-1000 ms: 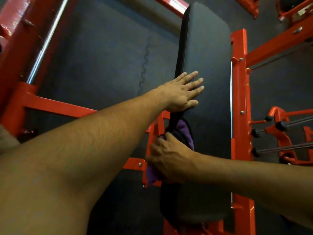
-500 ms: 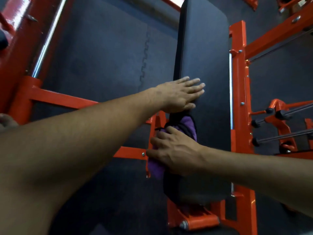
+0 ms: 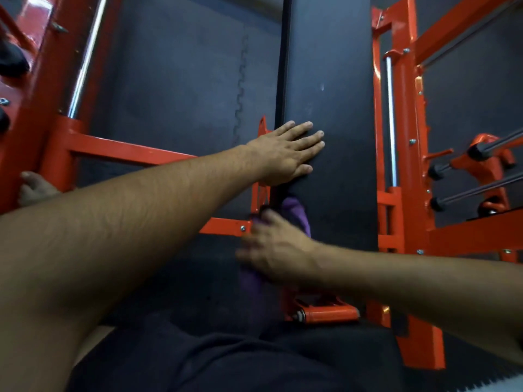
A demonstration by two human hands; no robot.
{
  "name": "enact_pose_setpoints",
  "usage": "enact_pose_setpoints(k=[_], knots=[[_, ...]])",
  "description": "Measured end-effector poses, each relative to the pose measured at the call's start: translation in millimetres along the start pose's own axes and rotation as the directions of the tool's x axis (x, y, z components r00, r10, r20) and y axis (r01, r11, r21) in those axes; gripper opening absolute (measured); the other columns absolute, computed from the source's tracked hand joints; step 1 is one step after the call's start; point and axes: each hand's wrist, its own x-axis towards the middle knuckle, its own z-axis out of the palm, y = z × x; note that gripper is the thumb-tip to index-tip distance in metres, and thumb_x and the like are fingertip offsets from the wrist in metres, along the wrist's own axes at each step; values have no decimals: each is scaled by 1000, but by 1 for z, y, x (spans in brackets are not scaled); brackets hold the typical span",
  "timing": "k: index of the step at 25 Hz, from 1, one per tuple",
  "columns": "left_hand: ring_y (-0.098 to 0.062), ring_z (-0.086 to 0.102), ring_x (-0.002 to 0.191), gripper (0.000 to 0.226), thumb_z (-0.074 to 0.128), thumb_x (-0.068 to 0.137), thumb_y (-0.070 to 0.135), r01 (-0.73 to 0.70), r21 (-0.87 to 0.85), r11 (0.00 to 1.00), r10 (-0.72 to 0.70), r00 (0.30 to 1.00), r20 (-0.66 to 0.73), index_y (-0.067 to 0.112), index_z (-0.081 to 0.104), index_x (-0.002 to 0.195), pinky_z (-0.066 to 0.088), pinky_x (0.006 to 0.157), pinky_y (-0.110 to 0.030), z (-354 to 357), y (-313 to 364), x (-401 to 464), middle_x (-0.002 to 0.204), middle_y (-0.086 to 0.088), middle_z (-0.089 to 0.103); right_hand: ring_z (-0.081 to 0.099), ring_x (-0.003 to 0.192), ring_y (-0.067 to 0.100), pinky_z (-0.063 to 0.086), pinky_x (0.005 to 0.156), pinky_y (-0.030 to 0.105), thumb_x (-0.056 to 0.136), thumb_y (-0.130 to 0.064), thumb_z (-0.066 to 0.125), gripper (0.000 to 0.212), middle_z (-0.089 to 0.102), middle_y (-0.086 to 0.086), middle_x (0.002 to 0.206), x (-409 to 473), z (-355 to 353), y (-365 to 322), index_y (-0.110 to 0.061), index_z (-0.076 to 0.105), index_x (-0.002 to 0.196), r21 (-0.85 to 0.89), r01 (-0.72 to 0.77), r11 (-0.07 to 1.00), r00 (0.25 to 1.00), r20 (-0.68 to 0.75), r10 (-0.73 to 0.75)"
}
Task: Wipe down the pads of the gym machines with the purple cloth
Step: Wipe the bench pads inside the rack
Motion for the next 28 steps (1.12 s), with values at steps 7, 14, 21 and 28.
enact_pose_setpoints(k=[7,14,21,28], knots=[[-27,-12,159,62,22,113,39,179,-56,982,-170,975,142,18,-3,165,-1,129,-44,-17,30,-1,173,-1,-12,58,88,24,34,84,43,79,-38,50,31,61,-4,94,-23,5,-35,-29,63,105,116,51,992,999,-18,-50],[-30,-12,159,73,38,110,38,335,-136,932,-295,922,252,15,-5,165,5,130,-47,-29,66,-8,173,-6,-14,54,107,28,36,96,47,97,-29,39,41,53,6,133,-73,49,-67,-22,53,135,242,-72,968,937,-317,149],[-27,-15,158,77,31,110,50,370,-40,928,-343,892,295,16,-12,164,1,130,-46,-21,99,-41,171,-5,-20,56,102,22,42,86,41,88,-35,62,36,63,-5,127,-175,100,-19,-23,64,122,292,-29,956,904,-401,149],[-25,-16,158,76,28,110,52,415,-27,909,-392,877,276,17,-14,163,-2,130,-46,-15,115,-40,170,-5,-22,60,94,24,43,75,41,69,-31,75,45,63,-5,116,-266,144,-7,-27,62,112,400,-310,863,796,-387,465]])
